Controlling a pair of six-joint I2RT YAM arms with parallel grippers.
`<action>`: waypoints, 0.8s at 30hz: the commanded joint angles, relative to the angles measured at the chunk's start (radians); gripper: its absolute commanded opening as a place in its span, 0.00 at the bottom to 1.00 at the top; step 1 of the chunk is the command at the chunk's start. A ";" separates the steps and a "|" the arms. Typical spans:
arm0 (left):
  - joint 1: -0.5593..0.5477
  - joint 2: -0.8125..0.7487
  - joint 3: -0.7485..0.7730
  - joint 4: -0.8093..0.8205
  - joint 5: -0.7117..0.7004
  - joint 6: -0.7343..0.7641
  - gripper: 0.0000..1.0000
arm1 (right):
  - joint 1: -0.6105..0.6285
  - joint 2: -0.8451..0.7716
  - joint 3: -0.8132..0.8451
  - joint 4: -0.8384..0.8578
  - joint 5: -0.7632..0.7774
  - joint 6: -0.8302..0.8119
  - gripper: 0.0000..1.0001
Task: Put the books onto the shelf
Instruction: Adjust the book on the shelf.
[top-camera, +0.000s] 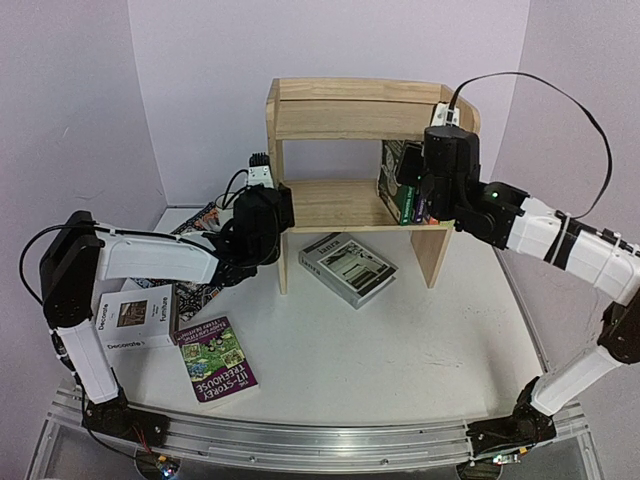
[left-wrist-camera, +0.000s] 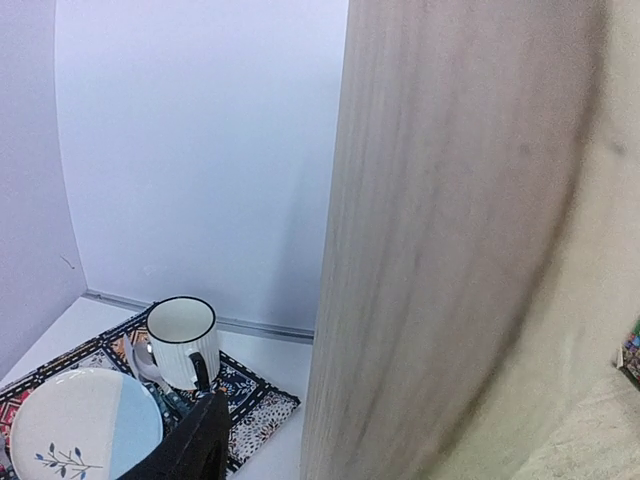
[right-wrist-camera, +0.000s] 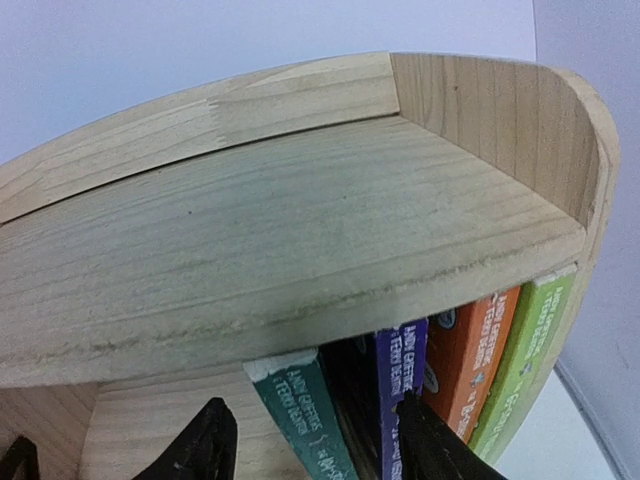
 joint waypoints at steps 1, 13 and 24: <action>-0.027 -0.144 -0.069 0.001 -0.043 -0.008 0.57 | 0.007 -0.124 -0.059 -0.058 -0.102 0.096 0.60; -0.063 -0.371 -0.123 -0.533 0.050 -0.257 0.64 | 0.007 -0.274 -0.167 -0.241 -0.349 0.065 0.79; 0.002 -0.451 -0.167 -0.961 0.412 -0.553 0.89 | 0.007 -0.231 -0.181 -0.306 -0.356 0.029 0.78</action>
